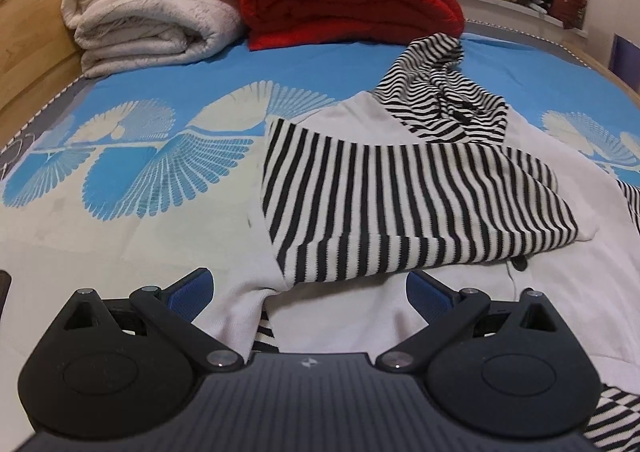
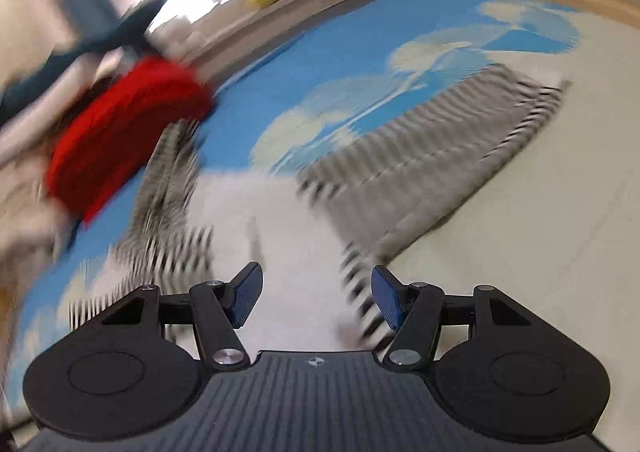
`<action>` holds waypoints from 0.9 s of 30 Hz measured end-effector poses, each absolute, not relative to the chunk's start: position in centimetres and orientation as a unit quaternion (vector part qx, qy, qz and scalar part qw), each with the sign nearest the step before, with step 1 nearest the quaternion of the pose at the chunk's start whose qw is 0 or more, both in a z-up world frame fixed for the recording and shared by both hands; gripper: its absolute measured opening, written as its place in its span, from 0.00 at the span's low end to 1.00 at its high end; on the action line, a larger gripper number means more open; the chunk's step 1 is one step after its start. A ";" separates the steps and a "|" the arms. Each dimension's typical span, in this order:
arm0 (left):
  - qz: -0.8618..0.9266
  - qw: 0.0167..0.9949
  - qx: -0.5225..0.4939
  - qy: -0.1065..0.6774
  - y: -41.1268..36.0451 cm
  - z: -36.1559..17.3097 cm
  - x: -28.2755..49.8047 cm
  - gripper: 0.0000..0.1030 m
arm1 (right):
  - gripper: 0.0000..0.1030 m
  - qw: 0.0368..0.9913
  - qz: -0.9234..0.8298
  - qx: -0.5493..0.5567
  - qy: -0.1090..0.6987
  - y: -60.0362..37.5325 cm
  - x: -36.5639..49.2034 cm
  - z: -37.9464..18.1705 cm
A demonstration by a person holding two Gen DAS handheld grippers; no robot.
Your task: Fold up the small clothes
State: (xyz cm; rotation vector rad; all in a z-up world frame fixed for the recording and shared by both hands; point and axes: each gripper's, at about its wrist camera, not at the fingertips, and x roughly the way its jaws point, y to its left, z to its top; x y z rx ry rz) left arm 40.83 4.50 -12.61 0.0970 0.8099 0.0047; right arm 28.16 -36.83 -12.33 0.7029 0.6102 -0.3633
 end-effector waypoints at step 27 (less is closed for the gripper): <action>0.148 0.908 0.023 0.391 11.2 -12.7 45.5 1.00 | 0.04 0.842 -0.346 0.364 0.200 -57.8 36.8 -15.0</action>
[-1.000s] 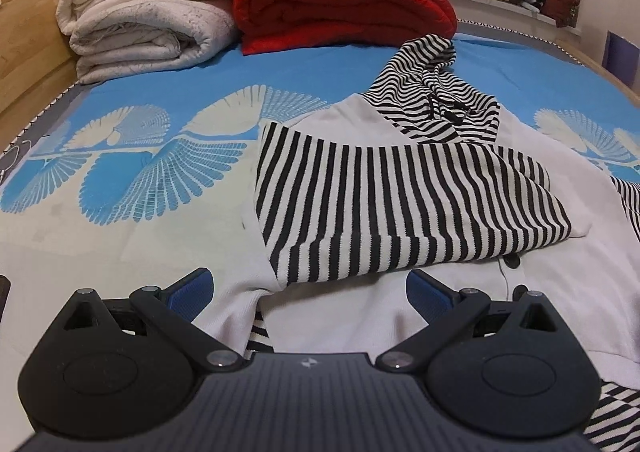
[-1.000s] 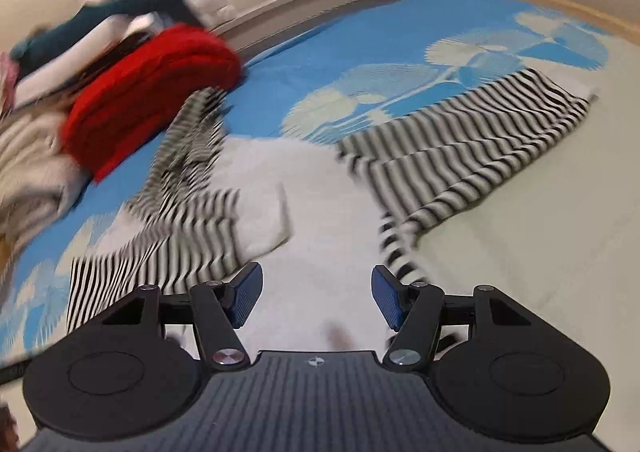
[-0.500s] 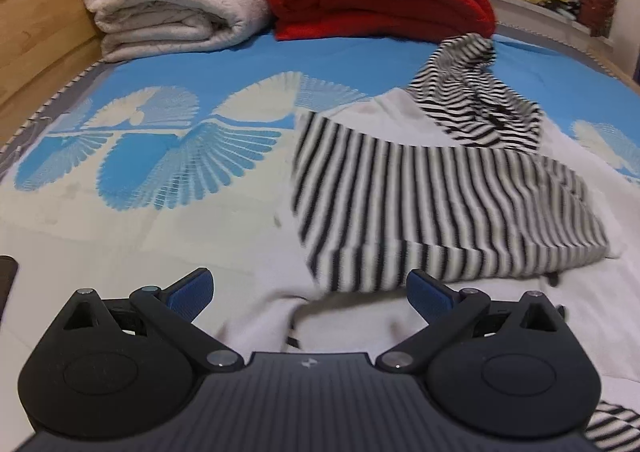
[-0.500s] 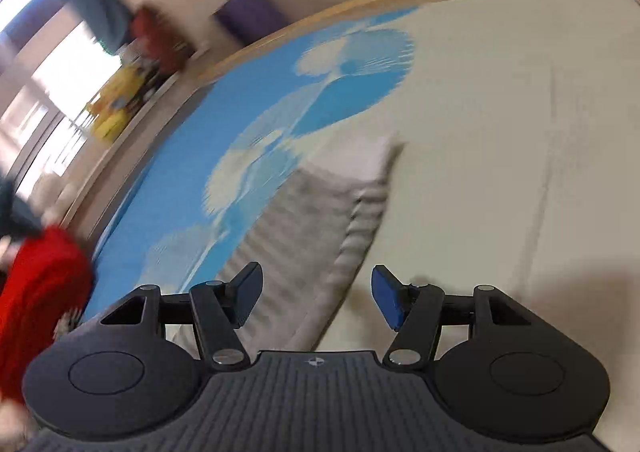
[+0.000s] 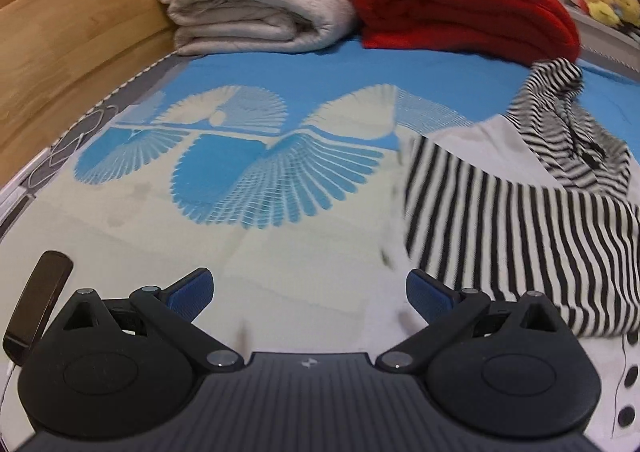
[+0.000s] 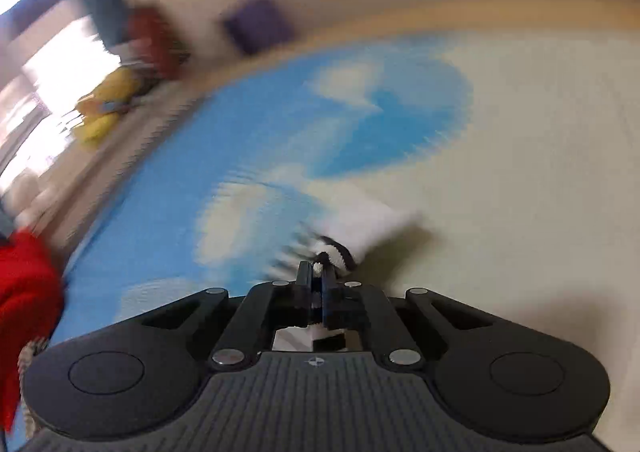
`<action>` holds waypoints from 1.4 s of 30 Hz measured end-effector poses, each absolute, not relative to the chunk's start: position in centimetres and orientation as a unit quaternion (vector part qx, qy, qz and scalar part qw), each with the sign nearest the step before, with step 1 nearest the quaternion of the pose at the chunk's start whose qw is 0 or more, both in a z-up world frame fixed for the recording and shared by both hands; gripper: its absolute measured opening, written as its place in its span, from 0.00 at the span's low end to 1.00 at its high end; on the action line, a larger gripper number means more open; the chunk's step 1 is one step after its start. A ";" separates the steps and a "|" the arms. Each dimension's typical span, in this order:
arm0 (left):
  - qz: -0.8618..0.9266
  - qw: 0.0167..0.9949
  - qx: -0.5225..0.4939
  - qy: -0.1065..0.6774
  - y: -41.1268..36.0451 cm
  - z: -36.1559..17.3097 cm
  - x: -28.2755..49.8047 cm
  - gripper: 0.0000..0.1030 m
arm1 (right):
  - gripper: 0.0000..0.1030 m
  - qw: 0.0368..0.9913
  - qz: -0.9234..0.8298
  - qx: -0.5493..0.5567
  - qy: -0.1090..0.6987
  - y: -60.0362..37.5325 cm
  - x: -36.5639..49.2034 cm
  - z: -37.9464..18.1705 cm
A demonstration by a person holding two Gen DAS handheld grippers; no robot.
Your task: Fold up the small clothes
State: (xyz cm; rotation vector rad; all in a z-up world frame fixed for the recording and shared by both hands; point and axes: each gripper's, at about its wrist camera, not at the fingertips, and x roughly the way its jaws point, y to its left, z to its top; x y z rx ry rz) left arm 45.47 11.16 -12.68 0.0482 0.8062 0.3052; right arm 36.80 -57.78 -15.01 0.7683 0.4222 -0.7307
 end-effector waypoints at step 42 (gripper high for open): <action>0.067 0.916 0.058 0.391 5.9 -13.2 42.9 1.00 | 0.57 0.917 -0.076 0.128 0.370 -28.1 34.1 -12.9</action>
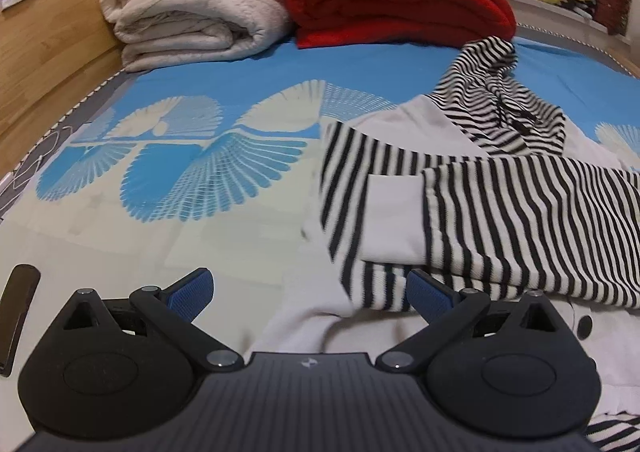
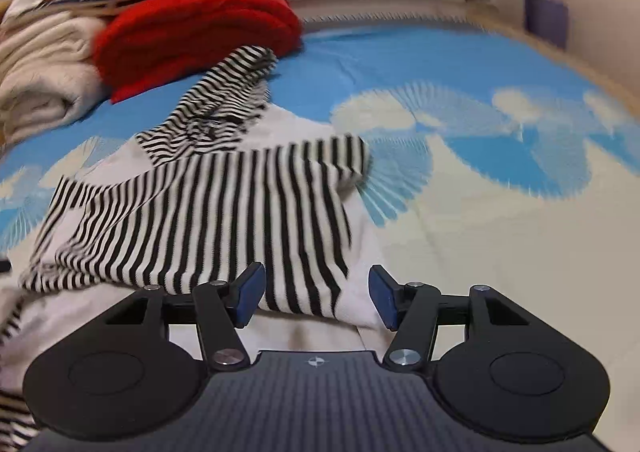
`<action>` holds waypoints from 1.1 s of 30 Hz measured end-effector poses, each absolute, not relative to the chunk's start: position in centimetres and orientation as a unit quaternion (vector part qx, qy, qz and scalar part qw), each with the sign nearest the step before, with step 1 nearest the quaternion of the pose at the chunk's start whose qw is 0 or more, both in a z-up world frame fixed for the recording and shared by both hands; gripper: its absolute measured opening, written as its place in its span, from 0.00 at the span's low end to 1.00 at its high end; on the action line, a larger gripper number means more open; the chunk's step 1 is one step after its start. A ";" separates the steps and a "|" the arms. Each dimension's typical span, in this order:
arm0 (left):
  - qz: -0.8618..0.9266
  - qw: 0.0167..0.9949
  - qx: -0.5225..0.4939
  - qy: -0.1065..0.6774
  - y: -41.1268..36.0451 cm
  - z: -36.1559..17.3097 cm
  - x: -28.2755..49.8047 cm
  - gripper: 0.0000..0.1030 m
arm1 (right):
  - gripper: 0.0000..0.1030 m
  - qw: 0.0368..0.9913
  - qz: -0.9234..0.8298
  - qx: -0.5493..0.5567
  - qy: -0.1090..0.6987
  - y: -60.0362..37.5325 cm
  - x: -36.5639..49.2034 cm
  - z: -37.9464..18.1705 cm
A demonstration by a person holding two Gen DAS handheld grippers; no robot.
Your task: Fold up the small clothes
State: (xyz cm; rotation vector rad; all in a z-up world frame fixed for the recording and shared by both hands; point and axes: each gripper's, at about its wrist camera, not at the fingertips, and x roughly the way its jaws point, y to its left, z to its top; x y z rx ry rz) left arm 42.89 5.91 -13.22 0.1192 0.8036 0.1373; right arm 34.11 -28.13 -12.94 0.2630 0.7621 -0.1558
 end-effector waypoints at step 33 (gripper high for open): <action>-0.092 0.915 -0.026 0.392 0.8 -8.6 35.4 1.00 | 0.57 0.926 -0.121 0.147 0.325 -32.3 32.3 -10.7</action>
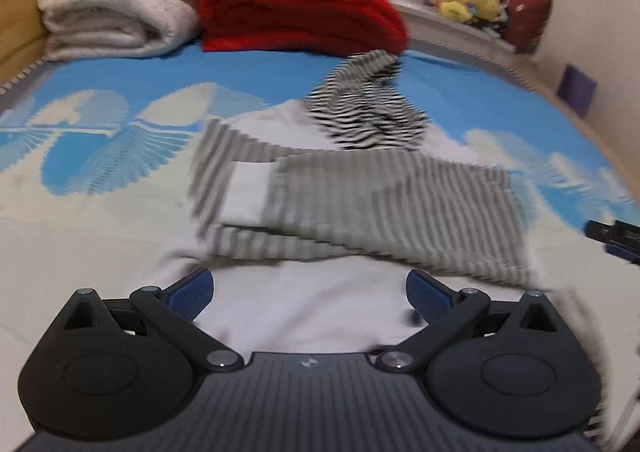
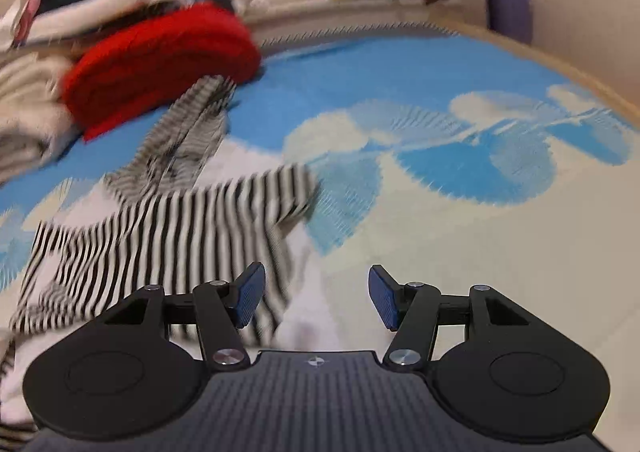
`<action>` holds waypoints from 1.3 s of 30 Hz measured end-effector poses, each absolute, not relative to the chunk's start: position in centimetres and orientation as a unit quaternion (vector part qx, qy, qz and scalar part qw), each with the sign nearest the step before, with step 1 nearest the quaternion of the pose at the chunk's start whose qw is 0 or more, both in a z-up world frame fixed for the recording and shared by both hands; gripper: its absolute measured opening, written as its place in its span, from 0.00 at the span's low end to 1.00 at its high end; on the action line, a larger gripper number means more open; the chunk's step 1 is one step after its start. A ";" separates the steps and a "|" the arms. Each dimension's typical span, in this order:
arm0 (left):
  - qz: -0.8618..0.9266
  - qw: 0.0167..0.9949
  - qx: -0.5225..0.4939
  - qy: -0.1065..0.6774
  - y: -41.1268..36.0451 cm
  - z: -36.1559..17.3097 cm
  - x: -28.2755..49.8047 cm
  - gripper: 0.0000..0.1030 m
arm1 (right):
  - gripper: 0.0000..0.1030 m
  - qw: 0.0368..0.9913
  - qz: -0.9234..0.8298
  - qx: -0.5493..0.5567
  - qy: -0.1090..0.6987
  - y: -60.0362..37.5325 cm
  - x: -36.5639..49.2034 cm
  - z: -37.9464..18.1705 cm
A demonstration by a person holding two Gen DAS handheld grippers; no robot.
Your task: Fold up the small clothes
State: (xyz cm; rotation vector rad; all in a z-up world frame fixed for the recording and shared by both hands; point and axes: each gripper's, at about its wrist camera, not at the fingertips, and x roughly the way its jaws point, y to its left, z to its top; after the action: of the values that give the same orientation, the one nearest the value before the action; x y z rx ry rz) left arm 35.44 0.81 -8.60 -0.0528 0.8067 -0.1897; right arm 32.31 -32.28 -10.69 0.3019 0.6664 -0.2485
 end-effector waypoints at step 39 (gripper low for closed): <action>-0.117 0.899 -0.007 0.423 -7.4 -18.9 79.6 0.06 | 0.15 0.893 -0.074 0.198 0.397 -30.3 76.6 -19.3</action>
State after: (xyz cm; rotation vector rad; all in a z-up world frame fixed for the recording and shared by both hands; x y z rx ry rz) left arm 79.62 -7.40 -18.90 -0.0148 0.8749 -0.2426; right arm 76.64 -30.25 -19.28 0.4113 0.8229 -0.1531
